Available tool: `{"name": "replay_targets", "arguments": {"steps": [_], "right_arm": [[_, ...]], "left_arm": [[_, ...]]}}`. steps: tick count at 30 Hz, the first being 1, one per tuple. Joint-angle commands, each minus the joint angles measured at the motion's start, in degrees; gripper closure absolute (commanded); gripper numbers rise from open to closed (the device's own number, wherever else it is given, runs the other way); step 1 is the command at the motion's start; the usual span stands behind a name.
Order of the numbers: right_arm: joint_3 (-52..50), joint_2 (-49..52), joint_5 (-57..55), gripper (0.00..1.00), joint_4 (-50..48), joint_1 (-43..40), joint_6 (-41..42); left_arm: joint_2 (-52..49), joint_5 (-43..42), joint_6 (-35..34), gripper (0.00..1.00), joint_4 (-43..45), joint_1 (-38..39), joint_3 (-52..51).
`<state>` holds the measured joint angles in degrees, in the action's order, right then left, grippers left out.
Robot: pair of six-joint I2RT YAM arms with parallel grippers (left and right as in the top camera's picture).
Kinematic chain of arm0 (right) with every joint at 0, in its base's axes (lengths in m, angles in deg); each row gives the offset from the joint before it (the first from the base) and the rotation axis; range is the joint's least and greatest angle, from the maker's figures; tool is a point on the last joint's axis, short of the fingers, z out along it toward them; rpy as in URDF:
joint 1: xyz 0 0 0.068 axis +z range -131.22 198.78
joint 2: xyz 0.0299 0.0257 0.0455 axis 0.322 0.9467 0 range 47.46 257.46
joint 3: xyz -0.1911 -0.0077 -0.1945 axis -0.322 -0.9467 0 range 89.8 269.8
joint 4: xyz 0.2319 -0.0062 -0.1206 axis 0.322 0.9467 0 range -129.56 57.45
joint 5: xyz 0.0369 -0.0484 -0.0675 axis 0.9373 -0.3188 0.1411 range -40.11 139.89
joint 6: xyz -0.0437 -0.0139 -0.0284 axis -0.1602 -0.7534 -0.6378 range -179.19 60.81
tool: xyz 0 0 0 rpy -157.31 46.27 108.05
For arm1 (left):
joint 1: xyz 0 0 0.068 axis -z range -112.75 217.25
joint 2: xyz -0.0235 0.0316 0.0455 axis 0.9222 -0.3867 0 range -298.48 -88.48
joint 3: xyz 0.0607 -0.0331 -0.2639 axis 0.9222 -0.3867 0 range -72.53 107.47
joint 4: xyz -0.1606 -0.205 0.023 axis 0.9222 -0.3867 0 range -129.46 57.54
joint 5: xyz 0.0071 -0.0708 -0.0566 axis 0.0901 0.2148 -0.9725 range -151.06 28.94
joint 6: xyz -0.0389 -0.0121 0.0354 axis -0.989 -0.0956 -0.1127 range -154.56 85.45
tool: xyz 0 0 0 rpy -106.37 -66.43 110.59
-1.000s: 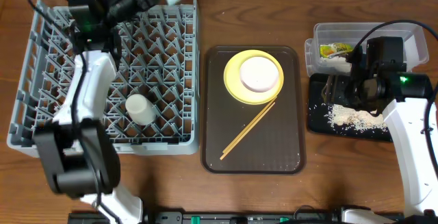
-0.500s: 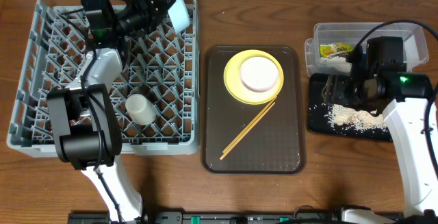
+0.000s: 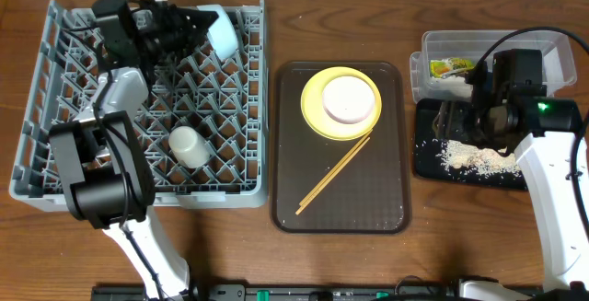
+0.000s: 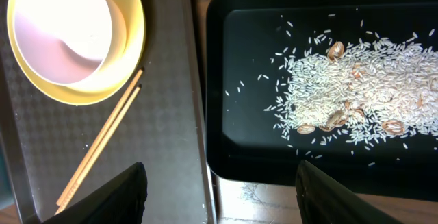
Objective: Sort waste into correct bins and load items into the dishwasher rack
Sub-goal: 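Lift the blue bowl with the left gripper and place it in the rack's back, then swing the left gripper back to the pink bowl on the yellow plate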
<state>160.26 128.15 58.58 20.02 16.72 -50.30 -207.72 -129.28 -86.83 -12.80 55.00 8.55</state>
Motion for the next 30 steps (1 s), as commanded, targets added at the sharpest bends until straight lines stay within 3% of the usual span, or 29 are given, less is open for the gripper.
{"name": "replay_targets", "arguments": {"steps": [1,5,6,11,23,30], "right_arm": [[0.79,-0.48,-0.31,0.33,0.04,-0.74,-0.20],[0.79,-0.48,-0.31,0.33,0.07,-0.74,-0.20],[0.79,-0.48,-0.31,0.33,0.07,-0.74,-0.20],[0.79,-0.48,-0.31,0.33,0.07,-0.74,-0.20],[0.79,-0.48,-0.31,0.33,0.07,-0.74,-0.17],[0.79,-0.48,-0.33,0.33,0.09,-0.76,-0.17]], "left_arm": [[-0.70,2.03,6.27,0.94,-3.39,-0.50,0.26],[-0.70,2.01,6.64,0.93,-6.86,-0.94,0.26],[-0.70,1.97,6.64,0.85,-7.19,-1.14,0.26],[-0.70,1.57,6.64,0.65,-10.12,-2.51,0.26],[-0.55,-0.81,6.67,0.49,-14.21,-5.29,0.26],[0.11,1.92,15.74,0.29,-24.06,-6.14,0.26]]}}
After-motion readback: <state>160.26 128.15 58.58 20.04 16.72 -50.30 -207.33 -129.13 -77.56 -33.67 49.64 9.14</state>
